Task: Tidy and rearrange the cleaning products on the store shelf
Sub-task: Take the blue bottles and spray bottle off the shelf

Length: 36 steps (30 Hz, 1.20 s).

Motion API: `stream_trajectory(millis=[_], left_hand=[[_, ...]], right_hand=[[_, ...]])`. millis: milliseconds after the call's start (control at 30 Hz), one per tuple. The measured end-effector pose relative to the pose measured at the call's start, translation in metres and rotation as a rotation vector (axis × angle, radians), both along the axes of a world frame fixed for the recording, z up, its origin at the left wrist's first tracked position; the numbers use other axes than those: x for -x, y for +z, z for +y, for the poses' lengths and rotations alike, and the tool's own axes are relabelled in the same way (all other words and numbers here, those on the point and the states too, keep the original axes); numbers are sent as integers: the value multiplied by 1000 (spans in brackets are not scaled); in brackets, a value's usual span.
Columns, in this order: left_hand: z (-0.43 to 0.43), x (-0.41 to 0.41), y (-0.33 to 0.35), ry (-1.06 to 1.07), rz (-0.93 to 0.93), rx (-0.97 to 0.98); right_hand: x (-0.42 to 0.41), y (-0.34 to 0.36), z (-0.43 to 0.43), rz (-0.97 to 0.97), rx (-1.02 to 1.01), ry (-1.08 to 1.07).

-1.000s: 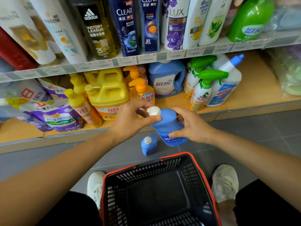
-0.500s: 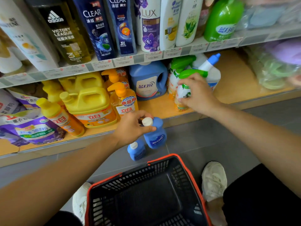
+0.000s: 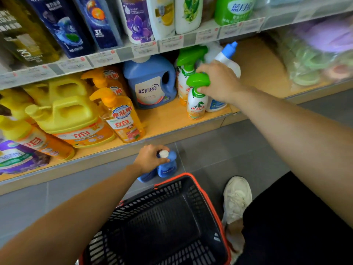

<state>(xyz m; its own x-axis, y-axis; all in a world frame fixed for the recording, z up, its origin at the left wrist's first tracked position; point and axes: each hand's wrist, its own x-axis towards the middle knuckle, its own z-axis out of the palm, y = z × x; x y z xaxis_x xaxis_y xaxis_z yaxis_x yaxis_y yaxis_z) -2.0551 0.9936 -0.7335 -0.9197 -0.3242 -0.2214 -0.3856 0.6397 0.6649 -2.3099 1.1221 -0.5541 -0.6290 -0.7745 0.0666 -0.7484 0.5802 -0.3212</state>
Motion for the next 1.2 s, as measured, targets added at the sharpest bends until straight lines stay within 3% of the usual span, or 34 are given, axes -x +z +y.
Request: stream_trajectory(millis=[367, 533, 800, 867, 1033, 1133, 1200], left_hand=[[-1, -9, 29, -92, 20, 46], [4, -20, 90, 74, 190, -142], [19, -42, 169, 70, 276, -413], [20, -52, 177, 109, 292, -505], [19, -72, 193, 192, 345, -616], [18, -82, 193, 291, 342, -631], [18, -88, 190, 349, 351, -652]], right_hand=[[-35, 34, 5, -200, 211, 117], [-64, 51, 13, -456, 255, 240], [-103, 58, 7, -738, 354, 372], [-114, 56, 6, -830, 439, 329], [-148, 43, -1, -1029, 750, -17], [-159, 33, 5, -871, 822, -209], [-166, 30, 9, -763, 797, -221]])
